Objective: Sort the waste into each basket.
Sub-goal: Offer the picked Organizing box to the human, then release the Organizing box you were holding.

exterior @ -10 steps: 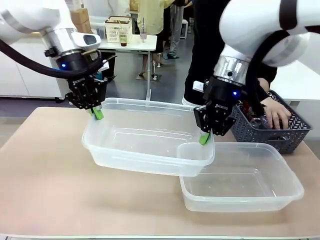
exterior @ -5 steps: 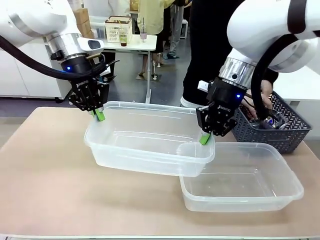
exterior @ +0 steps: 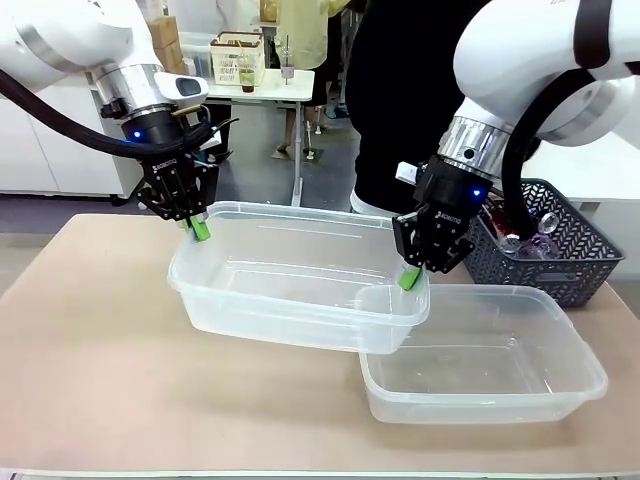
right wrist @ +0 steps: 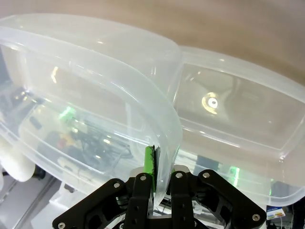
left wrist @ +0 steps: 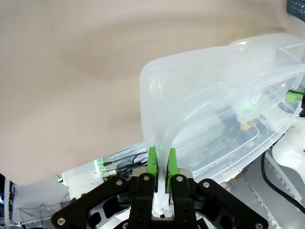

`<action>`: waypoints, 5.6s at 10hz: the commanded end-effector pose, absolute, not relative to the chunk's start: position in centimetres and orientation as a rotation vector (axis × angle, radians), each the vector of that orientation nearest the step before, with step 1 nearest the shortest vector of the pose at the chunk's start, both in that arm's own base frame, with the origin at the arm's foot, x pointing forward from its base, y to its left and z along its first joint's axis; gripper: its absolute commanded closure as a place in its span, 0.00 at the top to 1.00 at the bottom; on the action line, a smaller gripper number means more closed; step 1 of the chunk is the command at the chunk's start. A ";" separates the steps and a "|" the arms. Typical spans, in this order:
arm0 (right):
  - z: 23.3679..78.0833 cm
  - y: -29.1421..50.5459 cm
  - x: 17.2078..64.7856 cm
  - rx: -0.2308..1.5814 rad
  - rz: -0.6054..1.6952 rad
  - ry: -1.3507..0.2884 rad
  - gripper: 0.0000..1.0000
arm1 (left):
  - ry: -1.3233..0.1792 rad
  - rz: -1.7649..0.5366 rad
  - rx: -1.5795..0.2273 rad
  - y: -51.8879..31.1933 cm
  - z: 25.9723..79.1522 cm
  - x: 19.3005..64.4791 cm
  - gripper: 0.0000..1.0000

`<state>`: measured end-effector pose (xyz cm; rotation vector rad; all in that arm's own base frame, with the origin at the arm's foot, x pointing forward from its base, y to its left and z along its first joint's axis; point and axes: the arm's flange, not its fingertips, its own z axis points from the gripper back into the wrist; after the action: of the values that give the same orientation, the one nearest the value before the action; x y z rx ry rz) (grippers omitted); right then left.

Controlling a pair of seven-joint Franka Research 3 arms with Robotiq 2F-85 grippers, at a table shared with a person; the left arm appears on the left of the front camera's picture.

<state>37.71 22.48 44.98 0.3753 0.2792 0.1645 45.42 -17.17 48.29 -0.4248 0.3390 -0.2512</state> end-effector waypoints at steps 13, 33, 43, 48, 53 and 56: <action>45.3 22.7 37.7 0.387 0.175 0.275 0.05 | 0.326 -0.256 -0.426 -17.1 48.4 45.4 0.09; 45.3 22.7 37.7 0.387 0.175 0.275 0.05 | 0.326 -0.256 -0.426 -17.1 48.4 45.4 0.09; 51.5 23.0 44.6 0.296 0.218 0.275 0.05 | 0.261 -0.231 -0.385 -18.9 52.3 50.2 0.09; 50.9 22.1 55.2 0.332 0.211 0.285 0.05 | 0.116 -0.099 -0.443 -17.9 52.7 58.1 0.09; 49.0 21.9 55.4 0.318 0.173 0.289 0.05 | 0.147 -0.120 -0.434 -17.3 52.1 58.2 0.09; 49.0 21.9 55.4 0.318 0.173 0.289 0.05 | 0.147 -0.120 -0.434 -17.3 52.1 58.2 0.09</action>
<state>56.01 21.95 48.78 0.3195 0.2948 0.1719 58.47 -17.31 52.28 -0.4298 0.1598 -0.1231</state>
